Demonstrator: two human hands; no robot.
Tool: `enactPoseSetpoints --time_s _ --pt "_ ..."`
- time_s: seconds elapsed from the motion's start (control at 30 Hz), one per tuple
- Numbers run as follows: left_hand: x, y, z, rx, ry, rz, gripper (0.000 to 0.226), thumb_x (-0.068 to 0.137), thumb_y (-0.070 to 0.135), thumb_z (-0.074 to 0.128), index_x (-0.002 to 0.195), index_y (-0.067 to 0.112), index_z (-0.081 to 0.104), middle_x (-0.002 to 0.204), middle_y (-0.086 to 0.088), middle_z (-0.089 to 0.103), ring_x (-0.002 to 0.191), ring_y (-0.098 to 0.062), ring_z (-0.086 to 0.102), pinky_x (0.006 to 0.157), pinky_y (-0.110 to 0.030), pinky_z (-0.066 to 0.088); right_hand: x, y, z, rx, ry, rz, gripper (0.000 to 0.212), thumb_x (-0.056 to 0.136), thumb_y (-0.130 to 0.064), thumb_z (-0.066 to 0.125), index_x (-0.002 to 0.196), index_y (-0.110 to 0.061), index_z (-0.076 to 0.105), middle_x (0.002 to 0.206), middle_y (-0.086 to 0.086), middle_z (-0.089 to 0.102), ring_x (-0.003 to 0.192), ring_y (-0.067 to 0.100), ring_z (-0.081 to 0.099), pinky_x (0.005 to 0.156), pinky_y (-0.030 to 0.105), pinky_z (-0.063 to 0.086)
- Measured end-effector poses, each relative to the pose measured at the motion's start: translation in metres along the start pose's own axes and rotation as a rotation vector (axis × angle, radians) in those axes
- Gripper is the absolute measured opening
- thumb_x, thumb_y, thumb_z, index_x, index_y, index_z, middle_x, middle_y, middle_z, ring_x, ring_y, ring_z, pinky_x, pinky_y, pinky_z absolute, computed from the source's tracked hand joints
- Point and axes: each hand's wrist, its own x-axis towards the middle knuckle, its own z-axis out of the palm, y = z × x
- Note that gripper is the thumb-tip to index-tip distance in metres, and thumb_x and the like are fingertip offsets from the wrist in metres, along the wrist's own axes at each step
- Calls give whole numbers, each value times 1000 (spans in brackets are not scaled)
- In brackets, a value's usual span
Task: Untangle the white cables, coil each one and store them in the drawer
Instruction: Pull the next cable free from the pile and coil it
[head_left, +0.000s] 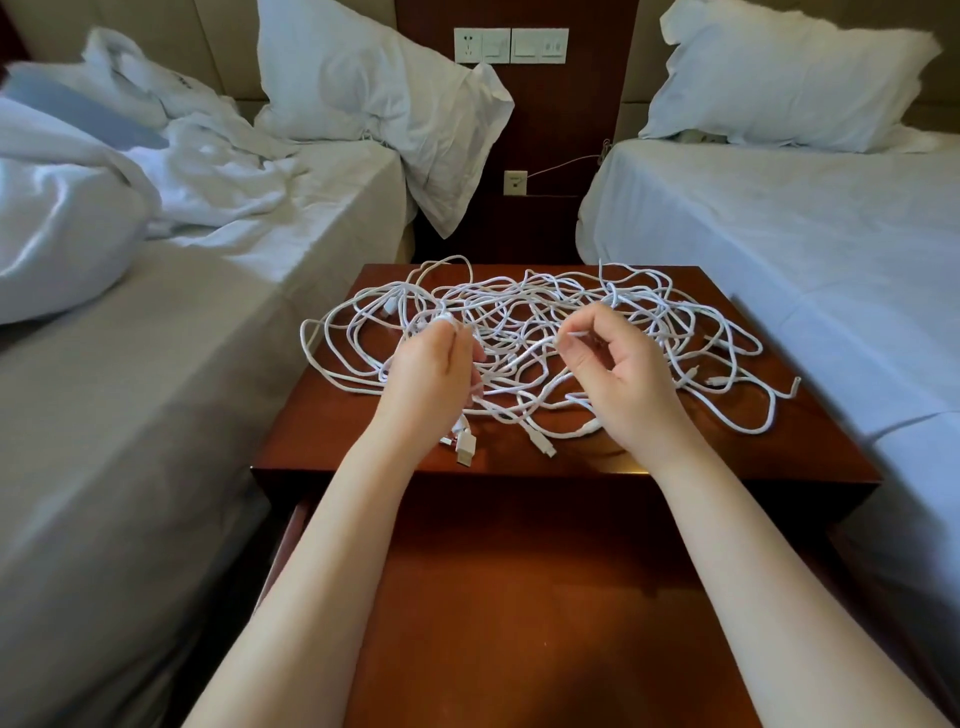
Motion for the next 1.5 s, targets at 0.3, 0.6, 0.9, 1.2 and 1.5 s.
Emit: enactPoseSetpoints --time_s 0.3,0.6,0.9,1.2,1.5 --pt "-13 25 3 -393 -608 -69 45 102 33 35 66 11 47 50 3 30 46 -11 23 45 -23 20 3 -5 -10 23 269 -65 5 89 -20 68 85 -18 65 66 3 61 60 16 49 53 18 38" --pt "-20 36 -6 -726 -930 42 35 97 24 33 70 9 47 52 2 34 48 -13 30 50 -23 31 1 -7 1 236 67 80 17 89 -32 64 74 -35 68 58 -1 57 57 11 47 56 28 40" --pt "-6 36 -23 -1296 -438 67 14 91 20 38 82 11 44 61 4 34 56 -11 32 58 -21 37 -8 -5 33 191 -231 275 15 102 -18 42 112 -22 54 52 -5 41 46 3 36 49 16 34" --pt "11 9 -21 -1012 240 -32 32 104 8 30 77 9 48 56 3 48 54 -10 46 61 -24 43 -5 -9 20 -49 -253 97 17 92 -25 63 82 -15 72 63 -14 63 58 6 56 59 20 44" --pt "4 -2 -8 -58 313 106 28 99 9 39 79 6 58 74 1 62 68 -5 59 70 -12 46 1 -16 -2 151 -204 45 18 91 -17 55 78 -8 63 65 -3 53 66 4 50 67 14 40"
